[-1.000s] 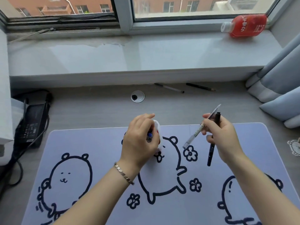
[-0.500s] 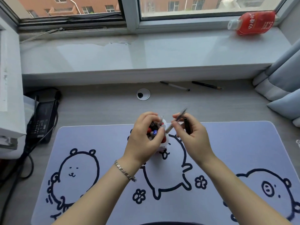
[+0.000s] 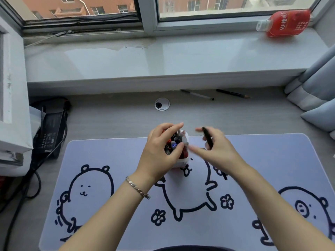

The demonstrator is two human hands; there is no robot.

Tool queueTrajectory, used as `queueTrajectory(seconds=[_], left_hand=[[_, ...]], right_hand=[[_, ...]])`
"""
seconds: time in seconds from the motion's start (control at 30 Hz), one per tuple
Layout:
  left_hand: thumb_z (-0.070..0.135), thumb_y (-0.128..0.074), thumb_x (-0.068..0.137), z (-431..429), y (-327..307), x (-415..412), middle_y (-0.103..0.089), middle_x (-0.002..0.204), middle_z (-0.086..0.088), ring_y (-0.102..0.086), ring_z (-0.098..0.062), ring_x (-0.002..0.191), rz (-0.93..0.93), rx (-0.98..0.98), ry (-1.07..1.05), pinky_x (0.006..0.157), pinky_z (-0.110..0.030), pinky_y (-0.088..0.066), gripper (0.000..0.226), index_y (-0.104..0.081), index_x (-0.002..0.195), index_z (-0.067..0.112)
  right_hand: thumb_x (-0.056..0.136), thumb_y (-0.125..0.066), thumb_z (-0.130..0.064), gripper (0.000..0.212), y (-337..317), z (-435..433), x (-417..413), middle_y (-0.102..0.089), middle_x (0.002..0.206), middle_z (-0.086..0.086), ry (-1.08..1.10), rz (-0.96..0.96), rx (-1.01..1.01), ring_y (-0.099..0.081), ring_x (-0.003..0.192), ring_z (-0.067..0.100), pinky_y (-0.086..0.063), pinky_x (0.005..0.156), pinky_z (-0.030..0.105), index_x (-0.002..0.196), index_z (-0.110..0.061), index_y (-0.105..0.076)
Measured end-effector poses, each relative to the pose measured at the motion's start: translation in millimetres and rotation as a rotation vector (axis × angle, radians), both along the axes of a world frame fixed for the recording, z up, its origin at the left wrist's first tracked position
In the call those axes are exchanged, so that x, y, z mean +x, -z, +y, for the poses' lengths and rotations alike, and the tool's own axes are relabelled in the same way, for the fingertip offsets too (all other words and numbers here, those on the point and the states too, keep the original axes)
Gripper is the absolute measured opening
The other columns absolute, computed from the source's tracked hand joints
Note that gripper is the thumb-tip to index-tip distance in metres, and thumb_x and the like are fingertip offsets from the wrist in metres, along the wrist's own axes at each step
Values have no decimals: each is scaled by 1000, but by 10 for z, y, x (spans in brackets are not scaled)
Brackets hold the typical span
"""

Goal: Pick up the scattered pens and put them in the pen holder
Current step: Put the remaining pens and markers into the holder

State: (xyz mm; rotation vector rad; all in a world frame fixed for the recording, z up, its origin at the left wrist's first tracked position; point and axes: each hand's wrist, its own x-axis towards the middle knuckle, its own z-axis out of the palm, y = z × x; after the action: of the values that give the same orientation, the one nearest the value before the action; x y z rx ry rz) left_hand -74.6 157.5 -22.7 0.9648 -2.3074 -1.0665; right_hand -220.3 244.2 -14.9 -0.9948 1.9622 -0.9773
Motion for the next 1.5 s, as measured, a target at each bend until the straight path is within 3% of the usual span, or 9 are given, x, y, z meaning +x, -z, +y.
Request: queueTrajectory(seconds=[0.13, 0.27, 0.4, 0.7, 0.87, 1.03, 1.17, 1.33, 1.5], left_hand=[[39, -50, 76, 12, 22, 5, -44, 112, 15, -45, -13, 110, 9, 10, -22, 88, -1, -31, 42, -52, 116, 27], [36, -51, 77, 28, 27, 0, -46, 111, 14, -47, -14, 109, 26, -7, -41, 89, -2, -31, 36, -52, 112, 24], [36, -49, 77, 26, 23, 3, -45, 112, 14, -47, -15, 110, 28, -10, -38, 91, -5, -32, 37, -52, 112, 24], [42, -48, 79, 27, 47, 17, -44, 121, 7, -40, 10, 109, 48, -5, -31, 88, 3, -30, 44, -54, 117, 20], [46, -44, 83, 22, 47, 11, -43, 120, 12, -40, 7, 109, 63, 9, -47, 89, 2, -31, 40, -54, 116, 25], [40, -46, 83, 1, 81, -4, -46, 113, 13, -48, -3, 105, 51, -52, -73, 85, -3, -37, 33, -53, 113, 28], [43, -45, 82, -3, 64, 2, -45, 113, 14, -49, -4, 104, 24, -35, -67, 82, -4, -39, 30, -48, 110, 33], [57, -49, 70, 19, -57, 9, -41, 117, 19, -51, -7, 105, -49, 42, -82, 82, -20, -45, 40, -40, 105, 40], [63, -60, 57, 49, -69, -23, -50, 123, 8, -42, -17, 126, -177, -105, -83, 99, -33, -39, 61, -38, 107, 34]], right_hand=[[96, -33, -23, 28, -208, 134, -156, -41, 81, -5, 198, -196, -329, -44, 69, 6, -41, 75, 24, 118, -38, -41], [91, -33, -12, 29, -330, 77, -131, -51, 79, -7, 345, -357, -717, -55, 71, 4, -51, 80, 23, 104, -32, -51], [93, -37, -7, 27, -284, -124, 78, -59, 82, -15, 371, -356, -840, -59, 83, 7, -49, 90, 27, 99, -28, -53], [87, -55, -14, 23, 357, -33, 321, -59, 90, -2, 73, 240, -540, -53, 85, -5, -44, 76, 8, 105, -7, -68], [72, -75, -14, 8, 90, -44, 173, -69, 78, -16, 44, 87, -379, -64, 76, -3, -47, 59, 12, 80, -17, -75], [82, -66, -17, 11, 37, -522, -484, -71, 77, -1, -39, 222, -189, -62, 70, 11, -45, 65, 16, 85, -9, -74], [89, -53, -12, 33, 494, -1141, -1004, -56, 125, 17, 34, 527, 124, -49, 116, 31, -39, 96, 34, 121, -5, -55], [93, -47, -19, 35, 849, -1486, -1171, -38, 132, 24, 14, 737, 453, -33, 124, 39, -36, 98, 44, 123, -2, -48], [92, -48, -14, 27, 892, -1260, -1179, -50, 121, 25, -5, 760, 386, -45, 112, 40, -40, 89, 43, 114, 2, -52]])
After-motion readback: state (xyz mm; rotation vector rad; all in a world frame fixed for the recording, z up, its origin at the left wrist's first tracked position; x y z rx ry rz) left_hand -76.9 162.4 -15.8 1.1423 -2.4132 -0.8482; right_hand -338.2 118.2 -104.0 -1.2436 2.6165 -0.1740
